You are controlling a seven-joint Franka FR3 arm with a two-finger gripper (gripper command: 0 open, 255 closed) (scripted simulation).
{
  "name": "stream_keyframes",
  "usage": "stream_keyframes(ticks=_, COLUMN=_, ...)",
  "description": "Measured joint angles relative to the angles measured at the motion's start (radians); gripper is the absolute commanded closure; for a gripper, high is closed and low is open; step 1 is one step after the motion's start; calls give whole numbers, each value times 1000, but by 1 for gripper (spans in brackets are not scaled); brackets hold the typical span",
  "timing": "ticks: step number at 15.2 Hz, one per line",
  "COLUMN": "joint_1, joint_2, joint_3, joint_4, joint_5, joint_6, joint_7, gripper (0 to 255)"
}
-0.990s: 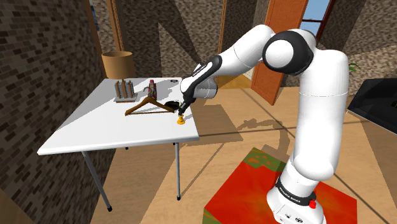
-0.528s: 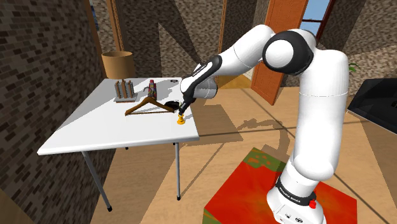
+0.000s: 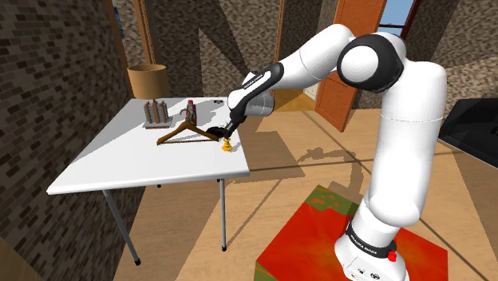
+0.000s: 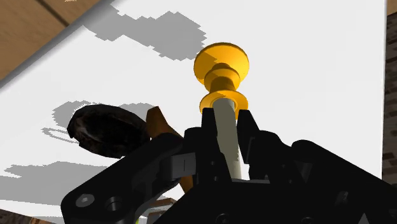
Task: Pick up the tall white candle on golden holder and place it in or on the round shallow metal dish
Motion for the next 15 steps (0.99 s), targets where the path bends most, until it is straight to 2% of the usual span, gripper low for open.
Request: stream_keyframes(ticks=15, joint_1=20, joint_2=-110, joint_3=-34, joint_4=65, joint_5=-108, joint_6=-167, joint_7=104, gripper=255)
